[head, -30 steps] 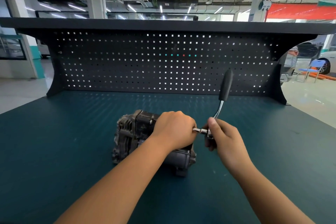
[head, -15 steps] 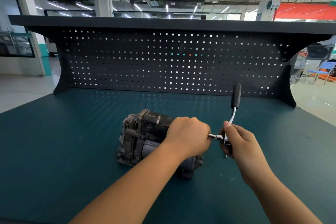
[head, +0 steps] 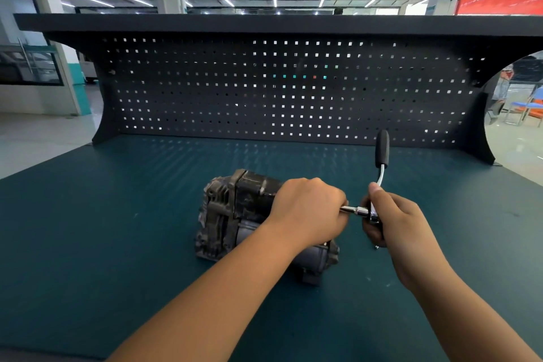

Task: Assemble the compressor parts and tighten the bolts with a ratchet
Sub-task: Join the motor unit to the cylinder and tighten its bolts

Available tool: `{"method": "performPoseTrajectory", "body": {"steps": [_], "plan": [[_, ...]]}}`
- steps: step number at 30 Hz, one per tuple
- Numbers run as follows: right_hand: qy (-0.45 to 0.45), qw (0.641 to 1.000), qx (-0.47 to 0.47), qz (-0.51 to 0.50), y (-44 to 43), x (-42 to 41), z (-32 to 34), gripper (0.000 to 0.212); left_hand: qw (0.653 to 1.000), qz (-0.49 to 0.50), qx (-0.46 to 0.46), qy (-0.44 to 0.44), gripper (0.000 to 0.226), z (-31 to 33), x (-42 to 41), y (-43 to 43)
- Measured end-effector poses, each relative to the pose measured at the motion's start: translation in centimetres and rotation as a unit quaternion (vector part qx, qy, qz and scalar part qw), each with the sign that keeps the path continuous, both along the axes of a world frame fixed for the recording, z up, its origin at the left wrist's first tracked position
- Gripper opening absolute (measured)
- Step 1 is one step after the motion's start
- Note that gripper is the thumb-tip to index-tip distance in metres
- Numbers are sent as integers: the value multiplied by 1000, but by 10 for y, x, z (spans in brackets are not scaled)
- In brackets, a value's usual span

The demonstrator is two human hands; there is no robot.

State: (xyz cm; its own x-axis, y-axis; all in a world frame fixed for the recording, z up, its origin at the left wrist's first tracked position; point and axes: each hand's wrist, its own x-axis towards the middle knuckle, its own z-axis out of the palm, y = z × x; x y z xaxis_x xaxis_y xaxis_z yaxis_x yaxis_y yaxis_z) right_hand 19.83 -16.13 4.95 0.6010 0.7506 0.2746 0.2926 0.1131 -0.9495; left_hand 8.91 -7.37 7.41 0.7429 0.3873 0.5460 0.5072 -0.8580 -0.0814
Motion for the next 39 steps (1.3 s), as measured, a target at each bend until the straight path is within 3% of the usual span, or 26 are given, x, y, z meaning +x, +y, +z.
{"method": "performPoseTrajectory", "body": {"steps": [6, 14, 21, 34, 39], "plan": [[24, 1000, -4, 2, 2, -1, -1, 43, 1000, -10, 6, 4, 41, -1, -3, 3], [133, 990, -18, 36, 0, -11, -3, 41, 999, -30, 36, -5, 33, 2, -8, 5], [105, 994, -14, 34, -8, -5, 4, 28, 998, -46, 15, -34, 33, -4, -2, 2], [132, 989, -48, 54, -4, -8, 8, 27, 997, -45, 30, -59, 39, -7, -3, 5], [148, 985, -65, 63, 0, -6, 8, 37, 994, -60, 72, -48, 36, -3, -8, 3]]}}
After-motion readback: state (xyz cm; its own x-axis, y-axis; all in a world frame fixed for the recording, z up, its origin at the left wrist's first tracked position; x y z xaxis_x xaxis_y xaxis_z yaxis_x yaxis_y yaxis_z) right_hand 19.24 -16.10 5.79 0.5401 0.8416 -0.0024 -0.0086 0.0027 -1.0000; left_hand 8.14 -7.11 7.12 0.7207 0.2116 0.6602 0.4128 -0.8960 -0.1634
